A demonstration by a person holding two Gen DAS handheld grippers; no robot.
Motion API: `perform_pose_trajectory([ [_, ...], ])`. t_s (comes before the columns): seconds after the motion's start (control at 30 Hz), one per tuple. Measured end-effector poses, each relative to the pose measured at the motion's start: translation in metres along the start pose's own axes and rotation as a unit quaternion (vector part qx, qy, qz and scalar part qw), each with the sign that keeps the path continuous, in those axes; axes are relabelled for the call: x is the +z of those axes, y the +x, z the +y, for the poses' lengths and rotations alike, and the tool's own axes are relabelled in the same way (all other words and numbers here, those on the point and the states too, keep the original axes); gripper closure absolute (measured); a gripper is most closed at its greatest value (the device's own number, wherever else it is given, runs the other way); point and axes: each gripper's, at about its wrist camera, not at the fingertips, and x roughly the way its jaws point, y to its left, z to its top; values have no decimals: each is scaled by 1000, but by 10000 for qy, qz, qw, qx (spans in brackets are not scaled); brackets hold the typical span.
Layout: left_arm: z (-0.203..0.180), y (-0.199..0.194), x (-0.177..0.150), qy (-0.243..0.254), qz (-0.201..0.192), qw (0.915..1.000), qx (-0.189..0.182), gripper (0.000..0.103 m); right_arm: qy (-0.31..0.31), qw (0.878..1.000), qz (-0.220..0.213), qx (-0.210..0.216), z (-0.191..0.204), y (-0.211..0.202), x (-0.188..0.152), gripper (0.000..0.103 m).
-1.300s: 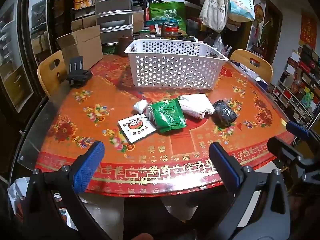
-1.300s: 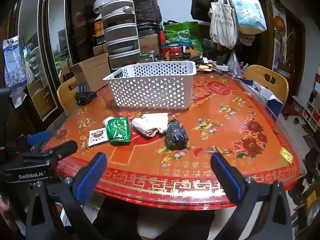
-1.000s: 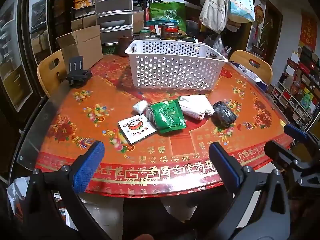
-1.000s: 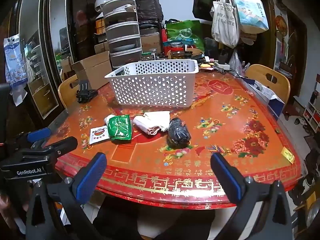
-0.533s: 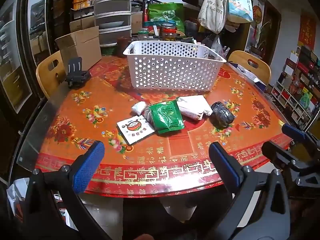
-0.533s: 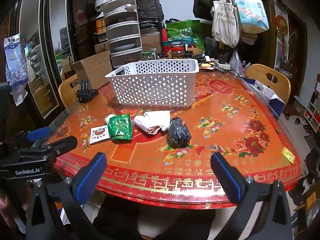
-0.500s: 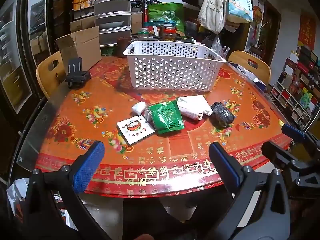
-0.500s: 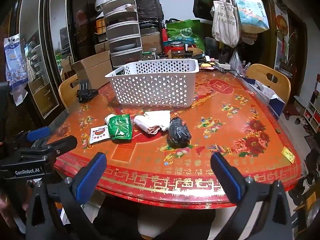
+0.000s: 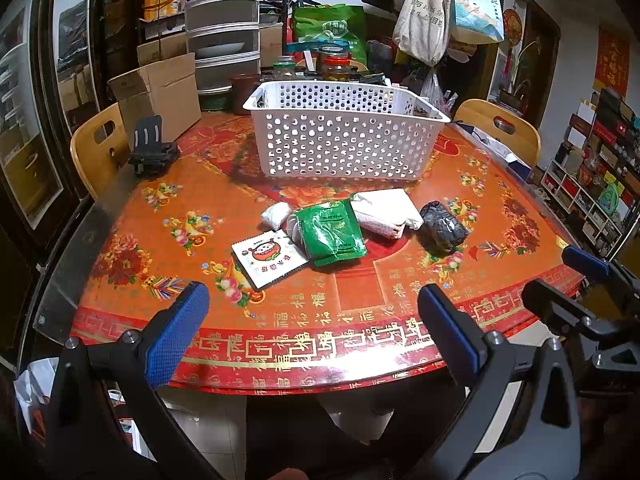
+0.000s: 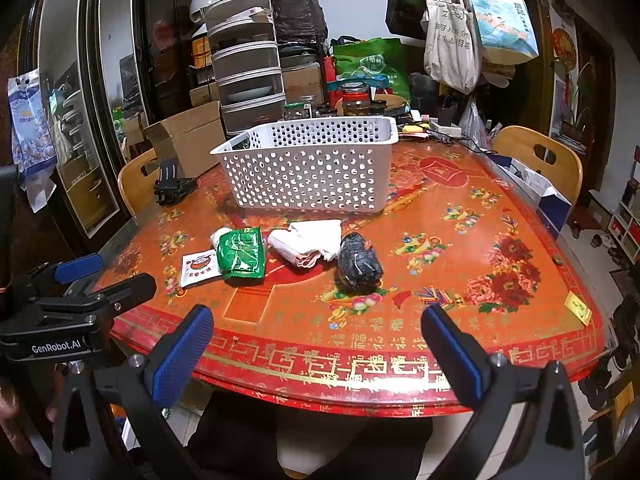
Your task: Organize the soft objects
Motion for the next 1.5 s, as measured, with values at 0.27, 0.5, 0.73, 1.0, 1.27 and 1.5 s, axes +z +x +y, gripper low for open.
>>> perform_pose_trajectory([
  [0.27, 0, 0, 0, -1, 0, 10000, 3, 0, 6, 10000, 4, 6, 0, 0, 0, 0],
  [0.5, 0, 0, 0, 1, -1, 10000, 2, 0, 10, 10000, 6, 7, -1, 0, 0, 0],
  [0.73, -1, 0, -1, 9, -6, 10000, -3, 0, 15, 10000, 9, 31, 0, 1, -2, 0],
  [1.0, -1, 0, 0, 10, -4, 10000, -1, 0, 21, 10000, 16, 34, 0, 1, -2, 0],
  [1.27, -2, 0, -1, 13, 3, 10000, 1, 0, 24, 10000, 20, 39, 0, 1, -2, 0],
  [1.5, -2, 1, -1, 7, 1, 10000, 9, 0, 29, 10000, 23, 37, 0, 1, -2, 0],
])
